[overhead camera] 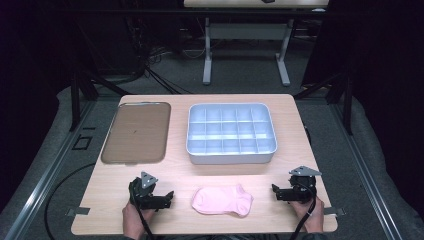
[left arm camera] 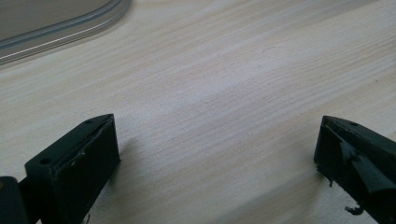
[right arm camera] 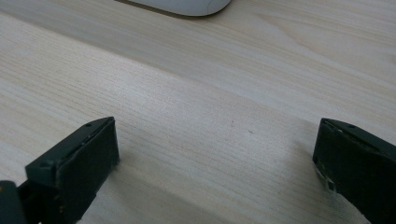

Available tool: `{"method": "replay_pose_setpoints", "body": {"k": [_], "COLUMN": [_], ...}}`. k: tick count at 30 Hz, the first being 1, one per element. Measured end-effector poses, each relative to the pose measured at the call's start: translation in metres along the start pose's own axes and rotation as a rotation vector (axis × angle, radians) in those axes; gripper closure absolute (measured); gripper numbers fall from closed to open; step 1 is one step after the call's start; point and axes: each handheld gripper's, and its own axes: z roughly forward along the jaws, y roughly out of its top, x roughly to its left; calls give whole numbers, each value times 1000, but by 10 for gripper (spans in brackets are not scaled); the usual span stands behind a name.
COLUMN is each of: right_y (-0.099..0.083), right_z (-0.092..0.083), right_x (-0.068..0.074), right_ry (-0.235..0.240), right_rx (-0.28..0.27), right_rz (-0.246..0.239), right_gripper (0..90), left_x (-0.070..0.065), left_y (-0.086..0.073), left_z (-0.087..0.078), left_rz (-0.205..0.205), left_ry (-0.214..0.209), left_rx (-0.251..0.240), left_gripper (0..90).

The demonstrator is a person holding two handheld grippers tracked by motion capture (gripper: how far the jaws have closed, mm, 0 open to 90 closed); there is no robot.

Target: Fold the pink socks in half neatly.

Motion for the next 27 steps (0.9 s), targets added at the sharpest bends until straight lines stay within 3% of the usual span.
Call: {"method": "replay_pose_setpoints", "body": {"k": [27], "right_y": [1], "right_z": [0], "right_x": [-1], "right_ry": [-16], "right_rx": [-4], "right_rz": [20], "right_gripper": [9], "left_x": [-1], "left_y": [0], "left_z": [0], "left_rz": [-10], "left_ry": [11], "left_rx": [-2], "left_gripper": [0]}}
